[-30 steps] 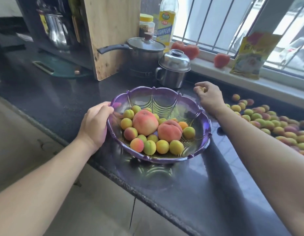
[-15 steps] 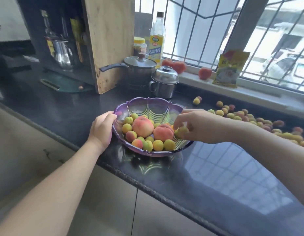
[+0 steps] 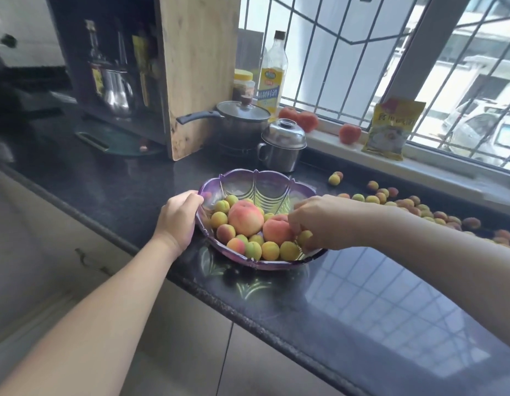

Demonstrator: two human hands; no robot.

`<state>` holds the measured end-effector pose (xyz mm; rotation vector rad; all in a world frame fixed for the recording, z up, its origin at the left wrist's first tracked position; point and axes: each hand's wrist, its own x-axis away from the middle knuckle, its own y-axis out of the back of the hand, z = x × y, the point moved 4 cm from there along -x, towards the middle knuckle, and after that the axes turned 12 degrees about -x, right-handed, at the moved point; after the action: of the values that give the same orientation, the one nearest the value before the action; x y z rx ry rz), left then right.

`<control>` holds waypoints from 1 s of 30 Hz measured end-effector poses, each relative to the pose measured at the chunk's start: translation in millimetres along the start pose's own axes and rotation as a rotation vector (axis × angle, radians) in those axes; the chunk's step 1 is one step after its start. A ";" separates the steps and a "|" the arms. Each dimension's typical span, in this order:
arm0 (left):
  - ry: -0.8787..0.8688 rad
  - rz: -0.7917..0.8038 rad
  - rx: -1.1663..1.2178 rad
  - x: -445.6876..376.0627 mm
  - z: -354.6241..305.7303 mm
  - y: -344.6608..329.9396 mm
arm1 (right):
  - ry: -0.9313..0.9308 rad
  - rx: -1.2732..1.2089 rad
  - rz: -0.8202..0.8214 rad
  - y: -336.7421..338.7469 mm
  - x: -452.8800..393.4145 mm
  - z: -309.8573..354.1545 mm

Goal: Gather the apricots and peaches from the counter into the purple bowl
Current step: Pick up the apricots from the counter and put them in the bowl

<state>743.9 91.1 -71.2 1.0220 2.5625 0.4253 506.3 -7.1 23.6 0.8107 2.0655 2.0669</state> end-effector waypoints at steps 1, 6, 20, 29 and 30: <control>-0.004 0.000 -0.001 0.6 -0.5 -0.1 | 0.000 -0.021 -0.005 -0.3 0.3 -1.7; -0.029 -0.006 -0.012 1.9 -2.0 0.3 | -0.089 -0.122 0.029 -0.5 1.6 -10.2; -0.037 0.018 0.005 -1.2 0.7 -1.8 | -0.238 -0.550 -0.626 10.2 41.8 -48.4; -0.020 0.016 0.098 -1.6 6.0 -6.0 | -0.740 -0.644 -0.929 -115.5 76.1 -112.1; -0.011 0.019 0.110 -1.5 6.4 -6.5 | -0.719 -0.598 -0.900 -116.2 68.5 -109.5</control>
<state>743.7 86.4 -79.2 1.0840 2.5925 0.2856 366.5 -67.2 -60.1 0.3214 1.0214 1.4186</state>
